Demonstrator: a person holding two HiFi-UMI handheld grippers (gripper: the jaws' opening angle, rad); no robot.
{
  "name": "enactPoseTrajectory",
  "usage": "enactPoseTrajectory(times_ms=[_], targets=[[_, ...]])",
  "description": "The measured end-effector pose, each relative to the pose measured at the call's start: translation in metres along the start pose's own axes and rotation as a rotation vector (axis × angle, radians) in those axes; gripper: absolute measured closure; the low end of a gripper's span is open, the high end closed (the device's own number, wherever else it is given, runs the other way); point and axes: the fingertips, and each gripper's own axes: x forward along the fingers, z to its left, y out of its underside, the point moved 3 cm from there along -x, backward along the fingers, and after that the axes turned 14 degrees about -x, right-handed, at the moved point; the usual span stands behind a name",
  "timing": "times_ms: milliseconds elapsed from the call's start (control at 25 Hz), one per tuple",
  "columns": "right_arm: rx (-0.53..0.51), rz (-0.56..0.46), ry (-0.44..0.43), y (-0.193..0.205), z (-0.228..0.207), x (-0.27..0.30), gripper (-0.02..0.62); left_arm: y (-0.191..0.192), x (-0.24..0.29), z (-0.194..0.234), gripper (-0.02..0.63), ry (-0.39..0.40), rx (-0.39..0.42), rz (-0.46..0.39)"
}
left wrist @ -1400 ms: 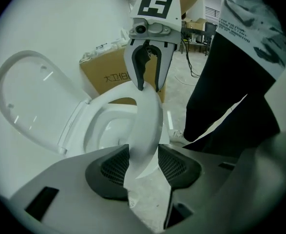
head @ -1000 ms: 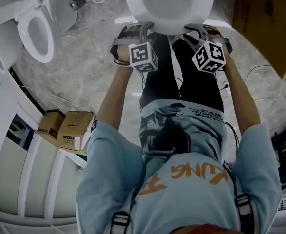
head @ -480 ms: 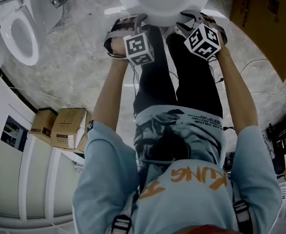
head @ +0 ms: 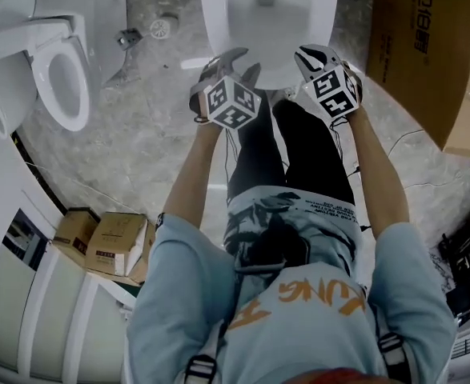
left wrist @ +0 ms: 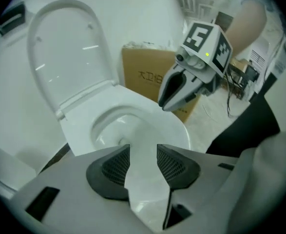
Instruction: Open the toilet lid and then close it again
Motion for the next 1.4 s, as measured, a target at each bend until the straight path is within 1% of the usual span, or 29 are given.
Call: enactPoseTrajectory(times_ms=[120, 240, 320, 440, 560, 640, 800, 920, 1040, 1160, 1240, 1320, 1400], targets=[[0.094, -0.068, 0.06, -0.028, -0.035, -0.029, 0.526, -0.05, -0.027, 0.026, 0.411, -0.043, -0.12, -0.108], [0.18, -0.131, 0.147, -0.055, -0.077, -0.055, 0.52, -0.102, -0.055, 0.058, 0.402, -0.074, -0.201, -0.214], [0.24, -0.187, 0.218, -0.073, -0.108, -0.071, 0.509, -0.136, -0.071, 0.078, 0.394, -0.087, -0.205, -0.275], [0.322, -0.287, 0.302, -0.105, -0.15, -0.099, 0.495, -0.177, -0.094, 0.102, 0.388, -0.114, -0.182, -0.325], [0.342, -0.357, 0.393, -0.143, -0.193, -0.129, 0.48, -0.221, -0.121, 0.133, 0.379, -0.158, -0.157, -0.371], [0.327, -0.386, 0.446, -0.17, -0.221, -0.147, 0.465, -0.251, -0.139, 0.155, 0.359, -0.19, -0.127, -0.404], [0.271, -0.423, 0.528, -0.219, -0.272, -0.185, 0.447, -0.314, -0.177, 0.191, 0.356, -0.225, -0.064, -0.483], [0.225, -0.449, 0.587, -0.252, -0.309, -0.217, 0.441, -0.362, -0.208, 0.211, 0.347, -0.242, -0.01, -0.537], [0.163, -0.455, 0.64, -0.285, -0.341, -0.241, 0.429, -0.406, -0.236, 0.228, 0.342, -0.27, 0.057, -0.585], [0.08, -0.45, 0.69, -0.316, -0.364, -0.259, 0.418, -0.441, -0.257, 0.242, 0.336, -0.303, 0.121, -0.625], [0.026, -0.441, 0.72, -0.333, -0.374, -0.268, 0.413, -0.461, -0.266, 0.249, 0.33, -0.321, 0.164, -0.633], [-0.015, -0.434, 0.742, -0.348, -0.381, -0.275, 0.407, -0.476, -0.274, 0.252, 0.318, -0.32, 0.183, -0.637], [-0.048, -0.437, 0.751, -0.362, -0.39, -0.281, 0.407, -0.491, -0.277, 0.254, 0.319, -0.302, 0.201, -0.635]])
